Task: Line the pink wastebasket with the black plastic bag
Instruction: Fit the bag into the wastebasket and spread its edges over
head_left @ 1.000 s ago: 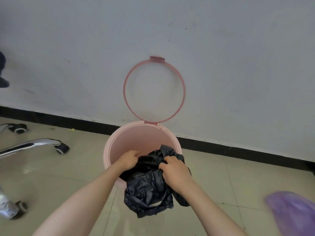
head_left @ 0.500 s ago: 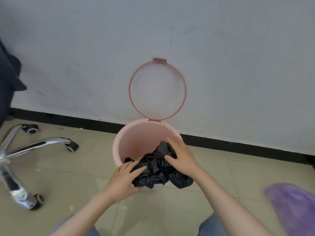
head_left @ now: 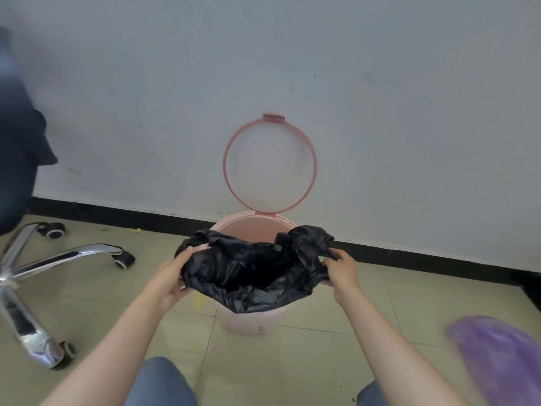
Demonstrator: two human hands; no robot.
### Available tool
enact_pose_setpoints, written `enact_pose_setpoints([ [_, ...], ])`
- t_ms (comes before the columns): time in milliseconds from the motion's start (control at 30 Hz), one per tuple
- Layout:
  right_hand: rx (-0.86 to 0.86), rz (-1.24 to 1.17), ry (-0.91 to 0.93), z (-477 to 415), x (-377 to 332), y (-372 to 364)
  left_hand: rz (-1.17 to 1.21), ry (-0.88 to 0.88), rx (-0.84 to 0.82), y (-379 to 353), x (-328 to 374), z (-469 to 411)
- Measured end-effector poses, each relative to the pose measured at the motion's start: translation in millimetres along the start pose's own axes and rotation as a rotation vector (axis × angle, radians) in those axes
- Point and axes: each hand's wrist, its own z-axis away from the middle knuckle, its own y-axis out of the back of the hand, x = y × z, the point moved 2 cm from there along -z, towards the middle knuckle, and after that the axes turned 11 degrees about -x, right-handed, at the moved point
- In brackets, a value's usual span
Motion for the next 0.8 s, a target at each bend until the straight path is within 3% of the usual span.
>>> enact_pose_setpoints([
  [167, -0.015, -0.087, -0.088, -1.7, -4.5, 14.9, 0.167, 0.062, 0.186, 22.5, -13.8, 3.7],
  [233, -0.010, 0.203, 0.056, 7.7, -5.3, 14.0, -0.005, -0.014, 0.321, 26.5, -17.9, 6.8],
  [300, 0.168, 0.825, 0.418, 20.0, -4.1, 12.0, -0.472, -0.173, 0.487, 24.9, -17.3, 13.5],
  [367, 0.272, 1.248, 0.923, 35.2, 1.7, -2.3, -1.118, -0.549, 0.652, 15.4, -13.6, 20.0],
  [400, 0.202, 1.378, 1.112, 38.4, 6.4, -10.0, -1.403, -0.800, 0.651, 6.0, -15.4, 21.5],
  [433, 0.084, 1.500, 1.235, 38.4, 14.3, -17.9, -1.636, -0.980, 0.524, -7.6, -18.9, 22.3],
  [467, -0.038, 1.644, 1.255, 34.0, 25.0, -24.1, -1.826, -1.031, 0.341, -20.7, -25.2, 21.8],
  [500, -0.140, 1.779, 1.171, 30.0, 31.3, -30.3, -2.027, -0.920, 0.147, -32.0, -29.8, 20.4],
  [567, -0.237, 1.965, 0.841, 22.9, 31.6, -35.1, -2.260, -0.535, -0.108, -41.2, -42.9, 10.9],
  [600, -0.245, 2.016, 0.704, 21.0, 26.9, -30.6, -2.263, -0.382, -0.146, -38.8, -48.8, 7.5],
  [667, -0.194, 1.985, 0.509, 10.8, 23.6, -13.6, -2.286, -0.366, -0.145, -28.9, -46.1, 7.3],
  [733, -0.121, 1.981, 0.476, 7.8, 20.9, 5.2, -2.245, -0.543, -0.110, -11.1, -52.6, -4.4],
  [800, -0.094, 1.983, 0.570, 6.1, 26.6, 17.2, -2.212, -0.479, -0.079, -4.3, -44.8, -2.0],
])
